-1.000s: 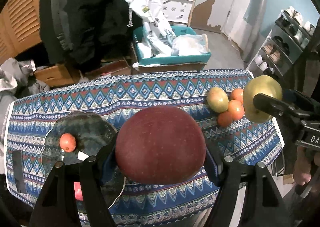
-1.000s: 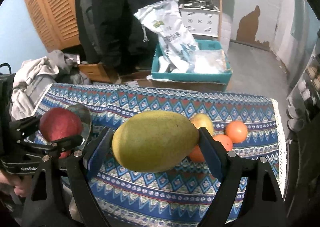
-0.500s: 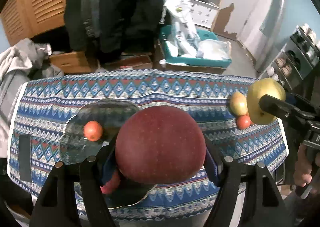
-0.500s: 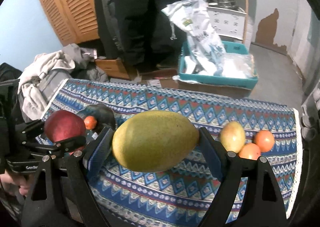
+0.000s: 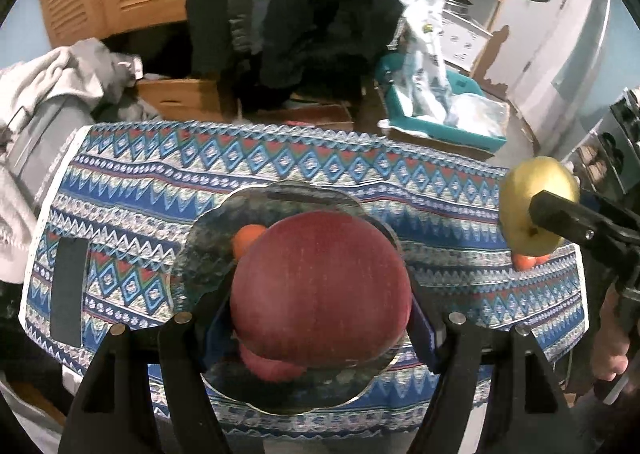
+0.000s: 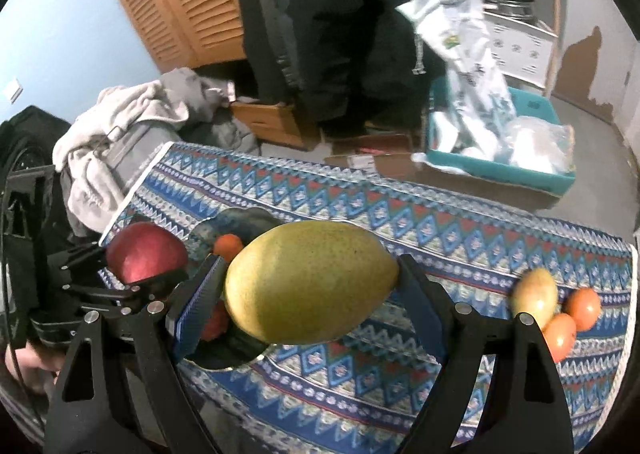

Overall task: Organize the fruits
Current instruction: 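Lower the apple and pear into the glass bowl and open both tools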

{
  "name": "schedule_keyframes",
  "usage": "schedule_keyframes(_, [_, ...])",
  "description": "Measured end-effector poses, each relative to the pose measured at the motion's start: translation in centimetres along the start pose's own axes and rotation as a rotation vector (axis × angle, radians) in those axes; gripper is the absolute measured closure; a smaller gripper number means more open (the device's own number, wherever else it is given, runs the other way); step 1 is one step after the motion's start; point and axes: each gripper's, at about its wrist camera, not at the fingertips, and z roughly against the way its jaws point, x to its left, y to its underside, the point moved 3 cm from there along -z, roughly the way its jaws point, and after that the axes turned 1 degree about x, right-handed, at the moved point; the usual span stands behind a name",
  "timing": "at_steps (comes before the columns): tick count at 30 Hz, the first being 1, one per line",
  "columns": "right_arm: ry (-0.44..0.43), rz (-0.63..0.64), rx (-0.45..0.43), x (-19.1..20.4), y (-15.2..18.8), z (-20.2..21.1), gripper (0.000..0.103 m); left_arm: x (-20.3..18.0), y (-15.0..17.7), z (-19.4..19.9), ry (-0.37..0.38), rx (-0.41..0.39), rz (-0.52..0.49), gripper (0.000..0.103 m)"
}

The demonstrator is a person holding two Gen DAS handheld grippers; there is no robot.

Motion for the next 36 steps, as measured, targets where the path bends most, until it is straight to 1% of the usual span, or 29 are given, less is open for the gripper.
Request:
schedule_keyframes(4, [-0.016, 0.028, 0.018, 1.6, -0.6, -1.6, 0.018, 2.1, 0.6, -0.9, -0.005, 0.021, 0.038, 0.028])
schedule_keyframes(9, [-0.037, 0.059, 0.037, 3.5, -1.1, -3.3, 0.018, 3.8, 1.2, -2.1, -0.012, 0.046, 0.06, 0.028])
schedule_keyframes(17, [-0.06, 0.093, 0.084, 5.7, -1.1, -6.1, 0.018, 6.3, 2.0, -4.9, -0.008, 0.119, 0.108, 0.028])
schedule_keyframes(24, [-0.07, 0.126, 0.121, 7.1, -0.5, -8.0, 0.018, 7.1, 2.4, -6.8, 0.006, 0.157, 0.119, 0.028])
schedule_keyframes(31, [-0.074, 0.152, 0.153, 8.1, 0.3, -9.2, 0.018, 7.6, 2.1, -7.5, 0.019, 0.165, 0.132, 0.028])
schedule_keyframes(33, [-0.07, 0.156, 0.164, 8.2, 0.5, -9.6, 0.018, 7.7, 2.0, -7.7, 0.009, 0.169, 0.13, 0.028])
schedule_keyframes(35, [-0.067, 0.158, 0.173, 8.3, 0.8, -9.9, 0.018, 7.9, 1.8, -7.8, -0.02, 0.171, 0.119, 0.029])
schedule_keyframes(36, [-0.065, 0.16, 0.177, 8.2, 0.9, -10.1, 0.018, 8.0, 1.8, -7.9, -0.018, 0.17, 0.116, 0.029])
